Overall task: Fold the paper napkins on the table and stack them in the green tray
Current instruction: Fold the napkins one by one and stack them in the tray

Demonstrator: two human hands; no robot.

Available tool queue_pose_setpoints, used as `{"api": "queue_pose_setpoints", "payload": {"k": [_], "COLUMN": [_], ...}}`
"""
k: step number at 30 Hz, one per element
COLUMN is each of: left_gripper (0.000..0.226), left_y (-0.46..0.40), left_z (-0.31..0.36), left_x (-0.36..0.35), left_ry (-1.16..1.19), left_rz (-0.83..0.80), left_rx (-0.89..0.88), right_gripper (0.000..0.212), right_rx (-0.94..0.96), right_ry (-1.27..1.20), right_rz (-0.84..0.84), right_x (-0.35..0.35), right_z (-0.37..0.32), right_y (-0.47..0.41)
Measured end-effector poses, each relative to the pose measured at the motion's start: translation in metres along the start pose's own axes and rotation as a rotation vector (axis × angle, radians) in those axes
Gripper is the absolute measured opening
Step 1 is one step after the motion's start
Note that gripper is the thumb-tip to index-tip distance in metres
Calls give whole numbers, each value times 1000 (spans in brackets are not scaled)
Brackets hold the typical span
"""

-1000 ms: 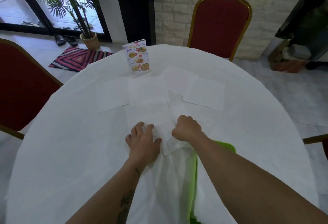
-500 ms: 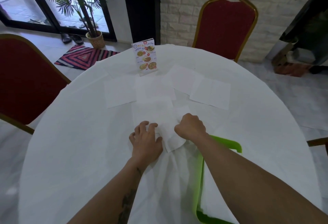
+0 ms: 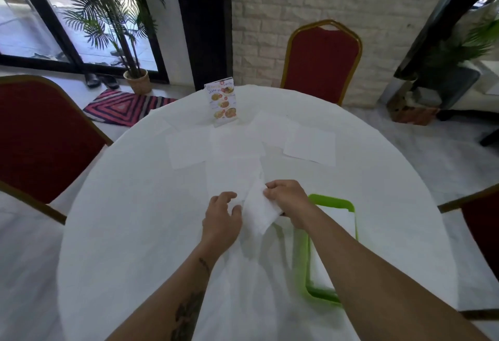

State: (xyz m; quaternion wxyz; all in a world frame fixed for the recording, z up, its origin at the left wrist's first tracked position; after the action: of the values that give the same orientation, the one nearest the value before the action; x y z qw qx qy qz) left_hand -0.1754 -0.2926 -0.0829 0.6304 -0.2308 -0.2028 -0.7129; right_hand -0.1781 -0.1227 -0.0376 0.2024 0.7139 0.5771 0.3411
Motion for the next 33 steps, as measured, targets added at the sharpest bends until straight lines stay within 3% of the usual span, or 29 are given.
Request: {"api": "queue_pose_setpoints", "payload": {"k": [8, 14, 17, 19, 24, 26, 28, 31, 33], "left_gripper": [28, 32, 35, 37, 38, 39, 37, 34, 32], "left_y": [23, 46, 60, 67, 75, 77, 77, 77, 75], "left_z": [57, 88, 88, 86, 84, 84, 84, 85, 87], "left_x": [4, -30, -48, -56, -68, -69, -69, -66, -64], "left_ry": [227, 125, 38, -4, -2, -8, -16, -15, 1], "left_rz": [-61, -301, -438, -476, -493, -482, -467, -443, -400], "left_rx": [-121, -281, -320, -341, -354, -381, -415, -453, -469], "right_gripper": [17, 22, 14, 20, 17, 3, 16, 13, 29], "right_rx": [44, -180, -202, -173, -176, -157, -148, -125, -75], "right_ry": [-178, -203, -217, -221, -237, -194, -164, -149, -205], "right_rz": [153, 343, 415, 458, 429, 439, 433, 441, 441], "right_x": [63, 110, 109, 107, 99, 96, 94, 95, 97], "right_z": [15, 99, 126, 130, 124, 118, 115, 112, 111], "right_y": [71, 88, 93, 96, 98, 101, 102, 103, 99]}}
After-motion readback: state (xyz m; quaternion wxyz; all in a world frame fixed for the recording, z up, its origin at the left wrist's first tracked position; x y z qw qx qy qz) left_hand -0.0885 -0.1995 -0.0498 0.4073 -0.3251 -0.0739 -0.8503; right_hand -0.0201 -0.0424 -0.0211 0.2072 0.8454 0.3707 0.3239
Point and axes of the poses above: each hand's wrist, its own y-axis away from the middle knuckle, its own x-axis out of the back of the hand, z = x × y, the point moved 3 cm from there along -y, towards the middle knuckle, and after that the axes turned 13 degrees about -x, right-handed, at the moved point
